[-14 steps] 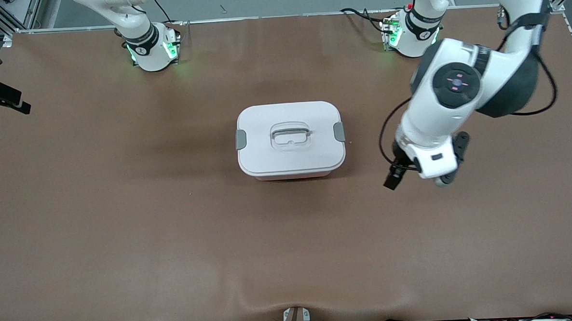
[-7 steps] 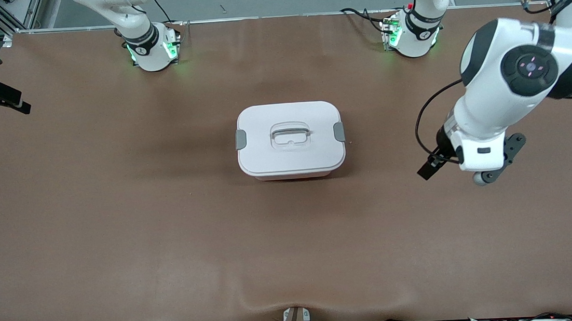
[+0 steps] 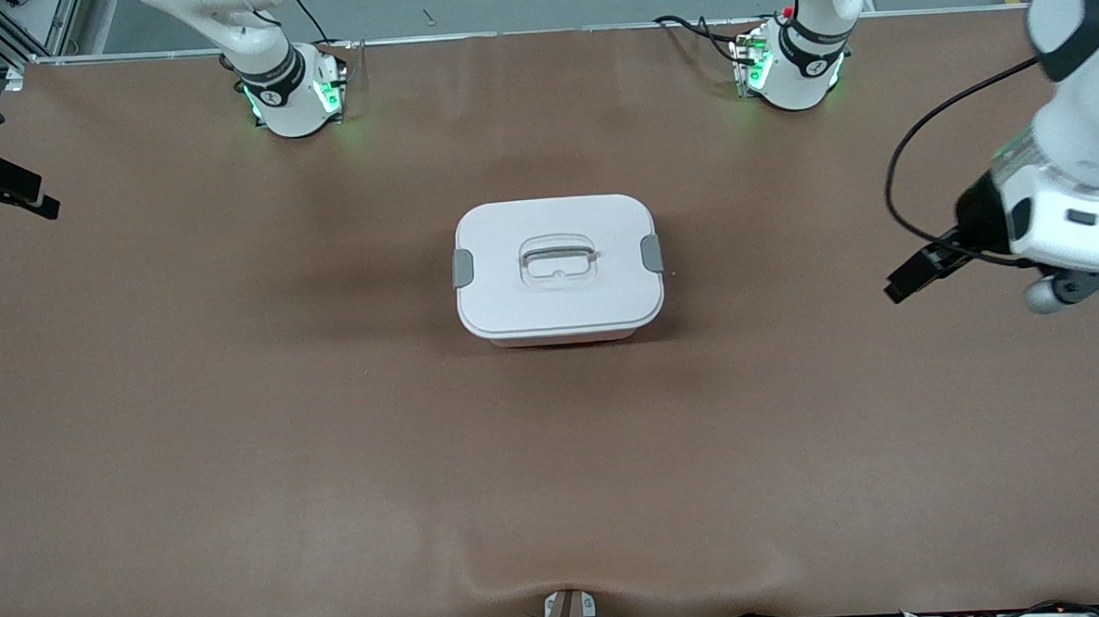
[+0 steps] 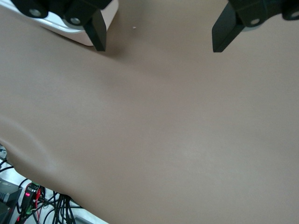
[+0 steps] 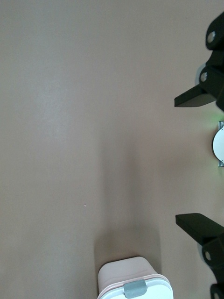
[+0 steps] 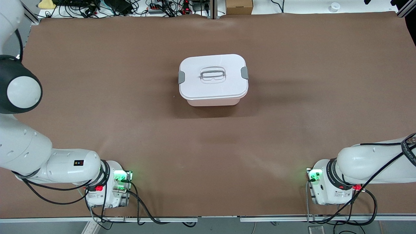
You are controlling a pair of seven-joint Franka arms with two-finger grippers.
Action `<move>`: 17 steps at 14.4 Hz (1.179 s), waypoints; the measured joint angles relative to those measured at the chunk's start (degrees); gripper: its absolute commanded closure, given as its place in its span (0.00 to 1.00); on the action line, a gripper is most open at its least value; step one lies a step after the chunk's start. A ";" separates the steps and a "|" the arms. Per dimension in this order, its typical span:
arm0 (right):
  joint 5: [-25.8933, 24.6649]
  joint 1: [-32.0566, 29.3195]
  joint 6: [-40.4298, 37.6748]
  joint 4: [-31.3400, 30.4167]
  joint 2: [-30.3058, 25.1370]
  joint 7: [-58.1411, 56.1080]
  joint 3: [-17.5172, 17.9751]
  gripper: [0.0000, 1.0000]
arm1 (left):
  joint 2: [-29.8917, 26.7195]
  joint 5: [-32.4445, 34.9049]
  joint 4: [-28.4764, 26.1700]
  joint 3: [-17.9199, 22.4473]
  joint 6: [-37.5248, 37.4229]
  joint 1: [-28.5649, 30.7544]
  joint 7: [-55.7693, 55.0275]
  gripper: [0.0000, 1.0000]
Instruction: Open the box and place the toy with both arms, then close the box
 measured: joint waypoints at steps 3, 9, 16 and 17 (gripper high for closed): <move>0.00 0.00 -0.01 -0.01 0.01 0.00 0.00 0.00 | -2.42 -0.31 0.02 2.44 -3.84 -0.12 4.89 0.00; 0.00 0.00 -0.01 -0.01 0.01 0.00 0.01 0.00 | -8.03 -0.31 0.00 7.82 -10.20 -0.22 15.79 0.00; 0.00 0.00 -0.02 -0.02 0.01 0.00 0.01 0.00 | -12.06 -0.31 -0.12 8.73 -15.83 -0.27 18.79 0.00; 0.00 0.00 -0.02 -0.01 0.01 0.00 0.01 0.00 | -12.11 -0.31 -0.34 8.74 -16.04 -0.29 19.55 0.00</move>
